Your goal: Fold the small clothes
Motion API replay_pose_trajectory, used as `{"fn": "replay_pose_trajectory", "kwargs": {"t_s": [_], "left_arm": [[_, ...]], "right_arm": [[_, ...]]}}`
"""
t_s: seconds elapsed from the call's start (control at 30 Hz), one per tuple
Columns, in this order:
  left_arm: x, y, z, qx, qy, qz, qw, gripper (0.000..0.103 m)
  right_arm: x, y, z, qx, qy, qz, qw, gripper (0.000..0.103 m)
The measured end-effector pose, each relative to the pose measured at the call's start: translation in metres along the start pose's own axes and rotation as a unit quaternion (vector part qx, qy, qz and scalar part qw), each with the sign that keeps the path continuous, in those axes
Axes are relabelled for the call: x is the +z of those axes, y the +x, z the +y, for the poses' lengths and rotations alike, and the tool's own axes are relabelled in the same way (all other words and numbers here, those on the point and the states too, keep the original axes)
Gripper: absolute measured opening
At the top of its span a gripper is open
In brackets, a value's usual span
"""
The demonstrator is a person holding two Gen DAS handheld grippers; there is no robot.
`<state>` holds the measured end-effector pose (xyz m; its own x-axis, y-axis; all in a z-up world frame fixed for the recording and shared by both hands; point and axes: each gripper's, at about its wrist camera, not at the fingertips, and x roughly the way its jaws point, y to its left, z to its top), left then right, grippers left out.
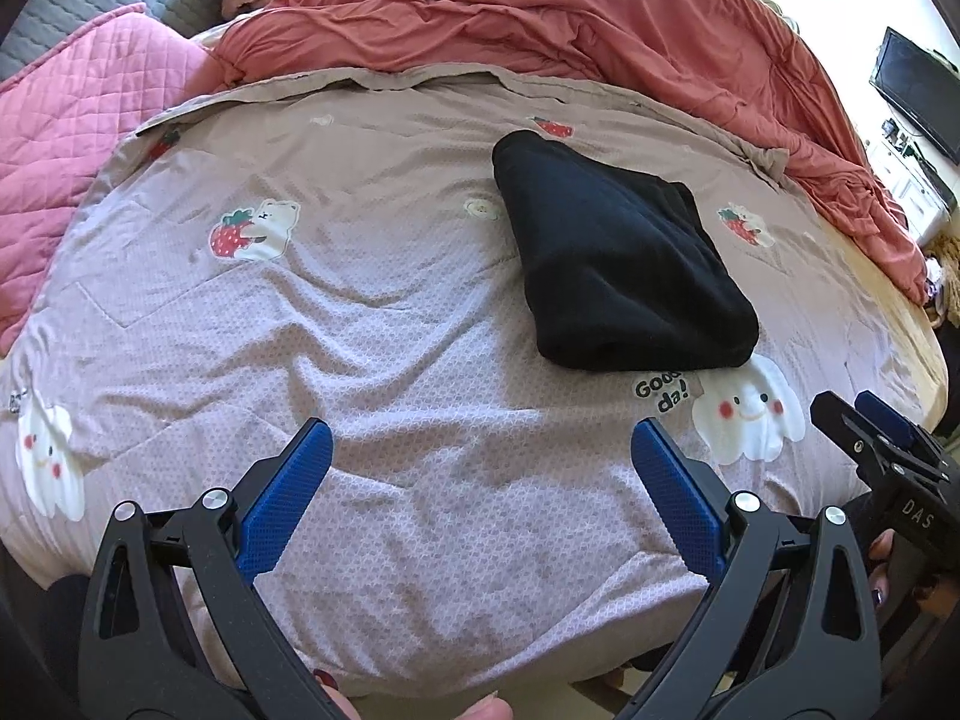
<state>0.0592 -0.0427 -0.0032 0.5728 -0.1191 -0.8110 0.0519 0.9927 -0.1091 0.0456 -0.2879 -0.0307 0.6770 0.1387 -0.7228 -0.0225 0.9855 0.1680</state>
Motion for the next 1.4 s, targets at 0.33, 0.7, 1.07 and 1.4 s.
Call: {"fn": "replay_pose_trajectory", "kwargs": {"t_s": [0.33,0.7,1.07,1.4], "left_arm": [[-0.0005,-0.003,0.004,0.001,-0.008,0.005,1.0,0.093],[-0.0019,-0.0054,0.0035,0.008,-0.011,0.007,0.9999,0.093],[-0.0013,-0.005,0.0031,0.013,-0.009,0.01,0.9998,0.093],[0.0002,-0.006,0.0027,0.011,-0.005,0.008,0.9999,0.094]], "right_arm": [[0.0007,-0.0021,0.0,-0.005,-0.004,-0.004,1.0,0.098],[0.0007,-0.0028,-0.0004,-0.007,-0.005,-0.004,1.0,0.098],[0.0007,-0.001,-0.0033,-0.012,-0.003,-0.001,1.0,0.098],[0.0008,-0.0009,-0.0034,-0.014,-0.003,-0.001,1.0,0.098]]}}
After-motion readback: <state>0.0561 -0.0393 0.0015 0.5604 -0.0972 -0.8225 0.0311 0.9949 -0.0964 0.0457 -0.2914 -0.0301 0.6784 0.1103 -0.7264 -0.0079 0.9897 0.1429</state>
